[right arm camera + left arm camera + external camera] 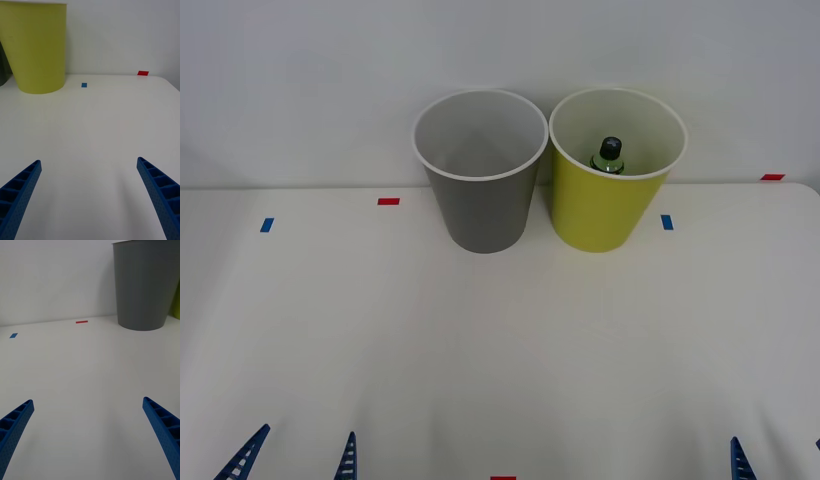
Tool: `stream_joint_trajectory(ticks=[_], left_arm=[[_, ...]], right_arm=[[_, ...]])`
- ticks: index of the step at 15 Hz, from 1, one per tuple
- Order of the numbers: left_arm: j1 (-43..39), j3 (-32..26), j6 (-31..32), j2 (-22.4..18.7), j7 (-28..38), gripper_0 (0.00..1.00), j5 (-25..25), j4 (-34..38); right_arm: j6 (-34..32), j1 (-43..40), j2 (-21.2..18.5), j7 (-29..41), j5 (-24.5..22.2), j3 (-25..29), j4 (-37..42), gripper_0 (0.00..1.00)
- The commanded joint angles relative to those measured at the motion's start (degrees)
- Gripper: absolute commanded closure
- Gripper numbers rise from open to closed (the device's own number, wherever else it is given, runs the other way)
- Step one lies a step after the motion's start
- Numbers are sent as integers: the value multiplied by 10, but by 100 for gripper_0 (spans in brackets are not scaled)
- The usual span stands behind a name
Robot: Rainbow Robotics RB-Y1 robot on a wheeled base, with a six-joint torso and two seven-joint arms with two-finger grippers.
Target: Put cans in the gray bin and PET bottles in the light green bin.
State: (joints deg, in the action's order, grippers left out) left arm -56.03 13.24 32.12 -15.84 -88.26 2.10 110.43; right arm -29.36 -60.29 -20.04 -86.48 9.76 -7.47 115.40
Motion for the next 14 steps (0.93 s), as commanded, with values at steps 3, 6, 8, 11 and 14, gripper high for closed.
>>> stream_joint_trajectory(ticks=[3,6,8,11,14], left_arm=[[0,0,2,0,0,0,-1,0],[0,0,2,0,0,0,-1,0],[0,0,2,0,0,0,-1,0],[0,0,2,0,0,0,-1,0],[0,0,2,0,0,0,-1,0]], right_arm=[[0,0,0,0,0,0,0,12],[0,0,0,0,0,0,0,12],[0,0,0,0,0,0,0,12],[0,0,0,0,0,0,0,12],[0,0,0,0,0,0,0,12]])
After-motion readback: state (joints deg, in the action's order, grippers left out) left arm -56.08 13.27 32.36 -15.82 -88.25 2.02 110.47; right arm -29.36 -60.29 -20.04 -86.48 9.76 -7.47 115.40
